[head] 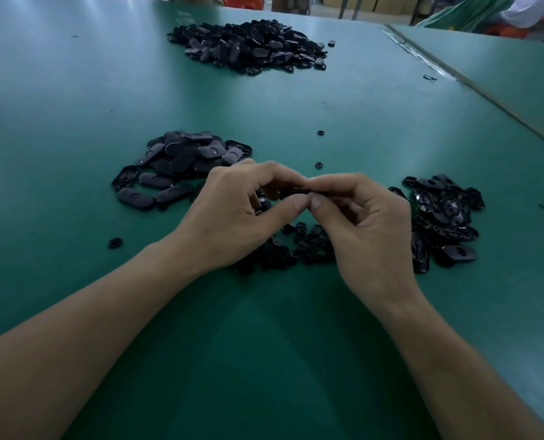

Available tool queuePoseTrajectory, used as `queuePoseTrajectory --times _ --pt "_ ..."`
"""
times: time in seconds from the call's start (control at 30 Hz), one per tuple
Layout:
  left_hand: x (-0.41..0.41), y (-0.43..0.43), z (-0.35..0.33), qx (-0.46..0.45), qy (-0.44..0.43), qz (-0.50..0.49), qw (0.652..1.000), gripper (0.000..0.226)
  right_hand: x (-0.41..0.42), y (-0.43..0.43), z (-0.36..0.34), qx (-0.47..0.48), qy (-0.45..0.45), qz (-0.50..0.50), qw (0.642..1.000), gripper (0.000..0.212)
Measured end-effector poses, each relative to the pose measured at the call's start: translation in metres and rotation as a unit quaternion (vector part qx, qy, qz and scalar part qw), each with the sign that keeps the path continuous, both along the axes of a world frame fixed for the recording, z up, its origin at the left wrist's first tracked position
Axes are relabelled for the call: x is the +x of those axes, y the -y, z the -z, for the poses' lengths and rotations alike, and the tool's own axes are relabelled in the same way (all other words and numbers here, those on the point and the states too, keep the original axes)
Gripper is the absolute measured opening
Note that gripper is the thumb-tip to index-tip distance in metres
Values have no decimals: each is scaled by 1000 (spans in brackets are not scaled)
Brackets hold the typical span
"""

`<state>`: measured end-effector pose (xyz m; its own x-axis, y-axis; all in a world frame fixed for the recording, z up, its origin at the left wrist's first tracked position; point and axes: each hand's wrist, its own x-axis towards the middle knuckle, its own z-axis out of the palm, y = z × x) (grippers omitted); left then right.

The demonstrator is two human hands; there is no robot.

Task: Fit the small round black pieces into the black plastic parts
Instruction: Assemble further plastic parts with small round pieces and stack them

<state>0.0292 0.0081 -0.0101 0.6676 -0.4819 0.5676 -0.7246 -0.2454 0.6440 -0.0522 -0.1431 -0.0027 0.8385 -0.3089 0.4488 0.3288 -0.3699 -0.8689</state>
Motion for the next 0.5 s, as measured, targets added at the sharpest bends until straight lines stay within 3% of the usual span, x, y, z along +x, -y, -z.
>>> queuePoseTrajectory --times 0.2,0.5 --pt "2 1 1 -31 -43 11 999 15 2 0 4 35 -17 -6 999 25" --pt "2 0 -3 -67 -124 13 990 11 4 0 4 2 -27 11 1000 19"
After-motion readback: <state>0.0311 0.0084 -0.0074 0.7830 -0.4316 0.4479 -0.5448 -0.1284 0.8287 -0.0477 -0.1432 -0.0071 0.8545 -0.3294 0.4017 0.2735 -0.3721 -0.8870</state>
